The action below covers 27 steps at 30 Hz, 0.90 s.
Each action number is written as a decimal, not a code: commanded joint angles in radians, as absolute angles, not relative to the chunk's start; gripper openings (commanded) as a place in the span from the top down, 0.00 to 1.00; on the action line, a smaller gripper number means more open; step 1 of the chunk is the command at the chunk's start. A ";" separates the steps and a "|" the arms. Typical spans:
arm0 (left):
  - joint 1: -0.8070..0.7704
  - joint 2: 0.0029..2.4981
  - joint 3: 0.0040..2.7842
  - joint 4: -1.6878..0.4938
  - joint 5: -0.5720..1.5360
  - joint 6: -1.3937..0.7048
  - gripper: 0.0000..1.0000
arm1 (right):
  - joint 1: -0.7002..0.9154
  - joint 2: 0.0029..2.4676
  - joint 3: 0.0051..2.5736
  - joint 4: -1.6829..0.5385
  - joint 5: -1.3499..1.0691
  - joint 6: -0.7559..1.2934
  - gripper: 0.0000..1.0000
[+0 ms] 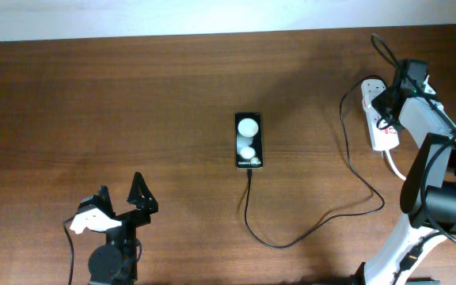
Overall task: Plug charger to phone and switch on socket
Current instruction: 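Press the red switch beside the plugged charger with the right gripper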
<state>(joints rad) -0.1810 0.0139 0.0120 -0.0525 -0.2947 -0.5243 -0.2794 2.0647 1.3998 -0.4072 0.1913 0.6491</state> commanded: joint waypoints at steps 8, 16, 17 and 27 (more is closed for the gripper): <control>-0.178 0.011 0.009 -0.056 -0.291 -0.522 0.01 | -0.216 2.133 1.392 -0.434 0.088 0.635 0.96; -0.178 0.011 0.009 -0.056 -0.291 -0.522 0.01 | -0.183 2.133 1.392 -0.448 0.110 0.632 0.96; -0.178 0.011 0.009 -0.056 -0.291 -0.522 0.01 | -0.180 2.133 1.392 -0.449 0.111 0.632 0.96; -0.178 0.011 0.009 -0.056 -0.291 -0.522 0.01 | -0.239 2.078 1.393 -0.561 0.147 0.617 0.96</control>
